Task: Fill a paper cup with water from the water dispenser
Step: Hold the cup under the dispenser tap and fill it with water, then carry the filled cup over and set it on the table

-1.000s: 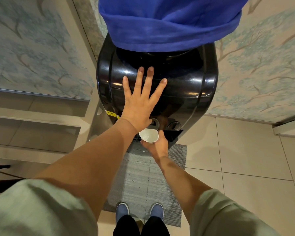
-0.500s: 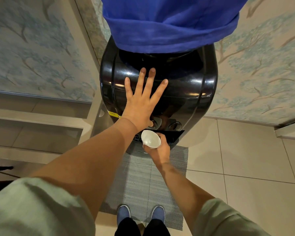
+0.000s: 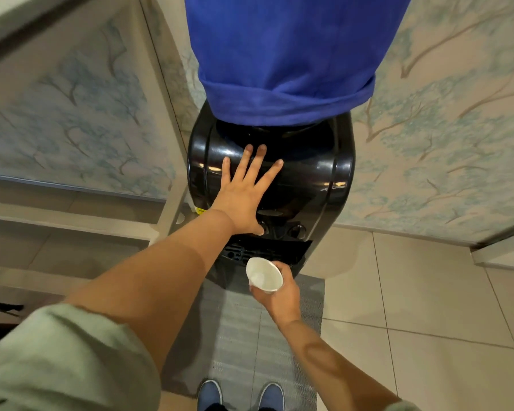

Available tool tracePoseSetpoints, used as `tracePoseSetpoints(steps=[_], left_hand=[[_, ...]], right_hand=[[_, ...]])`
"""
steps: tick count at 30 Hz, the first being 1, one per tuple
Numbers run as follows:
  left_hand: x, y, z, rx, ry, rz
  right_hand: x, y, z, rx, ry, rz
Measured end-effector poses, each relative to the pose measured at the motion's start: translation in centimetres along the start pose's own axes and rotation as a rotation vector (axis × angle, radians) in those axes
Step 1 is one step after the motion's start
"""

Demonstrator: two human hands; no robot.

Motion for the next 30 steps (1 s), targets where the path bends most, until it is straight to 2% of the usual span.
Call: tracePoseSetpoints(steps=[2, 4, 5, 7, 8, 10, 12, 14, 19, 24, 30], left_hand=[[-1.8, 0.1, -1.0, -0.246, 0.072, -0.032], [-4.5, -0.3, -0.4, -0.613, 0.128, -0.112], [-6.2, -0.6, 0.3, -0.772, 0.146, -0.186], [-10.1, -1.2, 2.3, -1.094, 0.134, -0.453], [-12.1, -1.3, 3.5, -1.287, 0.083, -0.632], [-15.7, -1.3, 5.7, -1.624, -0.155, -0.979], [-18.3, -0.9, 6.3, -1.818, -0.396, -1.089], [-19.4, -0.7, 5.4, -1.990, -0.455, -1.044], [-20.3, -1.2, 1.2, -2.281, -0.309, -0.863], [-20.7, -3.7, -2.3, -2.426, -0.197, -0.696], [-20.4, -6.5, -6.3, -2.430, -0.120, -0.605]], right_hand=[[-0.9, -0.9, -0.4, -0.007, -0.026, -0.036], [-1.7, -1.9, -0.8, -0.021, -0.035, -0.085], [-2.0, -2.7, -0.9, -0.021, -0.044, -0.117], [-2.7, -4.1, -1.2, -0.023, -0.073, -0.173], [-3.2, -4.8, -1.3, -0.022, -0.094, -0.195], [-3.9, -6.6, -1.2, -0.009, -0.146, -0.244], [-4.6, -8.4, -1.0, 0.003, -0.192, -0.290], [-5.5, -10.4, -0.6, 0.014, -0.254, -0.342], [-7.3, -15.0, 1.2, 0.023, -0.357, -0.420], [-8.1, -19.3, 2.7, 0.012, -0.363, -0.508], [-8.6, -24.1, 4.5, 0.043, -0.357, -0.578]])
Point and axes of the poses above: each hand's wrist, its own x-axis towards the middle knuckle, its own z-axis out of the palm, y = z × x, the point moved 3 cm from there along x, towards the middle knuckle, and after that the axes turned 8 degrees about -z, right-handed, at the moved point
